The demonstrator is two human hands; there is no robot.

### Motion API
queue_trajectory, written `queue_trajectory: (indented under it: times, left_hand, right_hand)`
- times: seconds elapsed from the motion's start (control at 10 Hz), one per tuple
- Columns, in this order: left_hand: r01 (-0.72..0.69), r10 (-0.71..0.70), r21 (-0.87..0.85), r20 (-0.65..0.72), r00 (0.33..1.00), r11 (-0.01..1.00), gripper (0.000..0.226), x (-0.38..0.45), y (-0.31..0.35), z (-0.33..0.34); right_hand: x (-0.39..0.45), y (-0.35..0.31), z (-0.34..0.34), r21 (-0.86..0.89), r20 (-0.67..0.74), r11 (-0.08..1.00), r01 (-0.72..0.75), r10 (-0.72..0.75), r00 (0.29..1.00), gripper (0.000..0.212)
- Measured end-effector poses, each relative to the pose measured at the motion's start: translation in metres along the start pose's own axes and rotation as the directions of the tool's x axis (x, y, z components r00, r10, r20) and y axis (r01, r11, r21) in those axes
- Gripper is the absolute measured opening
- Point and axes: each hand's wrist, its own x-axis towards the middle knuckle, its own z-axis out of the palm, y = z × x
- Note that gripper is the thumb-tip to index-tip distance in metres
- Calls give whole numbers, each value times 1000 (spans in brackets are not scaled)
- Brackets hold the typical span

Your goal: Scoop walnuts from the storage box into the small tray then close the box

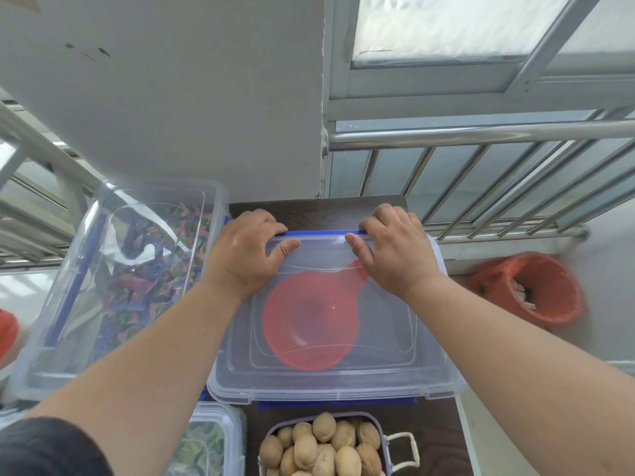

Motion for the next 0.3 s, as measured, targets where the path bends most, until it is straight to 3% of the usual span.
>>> queue_trajectory:
  times: [0.3]
  left_hand:
    - [-188,169,-96,-181,969,977,54,2,48,-60]
  right_hand:
    - [-13,-17,-60,195,-97,980,50,-32,995,54]
